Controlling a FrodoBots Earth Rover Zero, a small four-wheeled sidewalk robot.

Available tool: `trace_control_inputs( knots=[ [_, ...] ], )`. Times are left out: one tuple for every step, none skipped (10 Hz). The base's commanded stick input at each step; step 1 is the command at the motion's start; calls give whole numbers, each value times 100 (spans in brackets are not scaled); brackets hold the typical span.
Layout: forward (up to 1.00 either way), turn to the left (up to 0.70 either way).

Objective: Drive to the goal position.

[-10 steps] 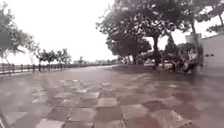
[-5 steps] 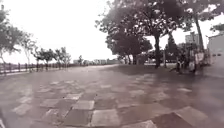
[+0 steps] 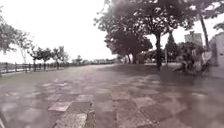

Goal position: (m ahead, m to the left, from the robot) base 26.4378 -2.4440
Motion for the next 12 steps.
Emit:
trace_control_inputs(
  knots=[
    [100,1],
    [100,5],
    [100,8],
    [100,2],
    [100,0],
    [100,0],
    [100,0],
    [100,0],
    [100,0],
    [100,0],
    [100,0],
    [100,8]
  ],
)
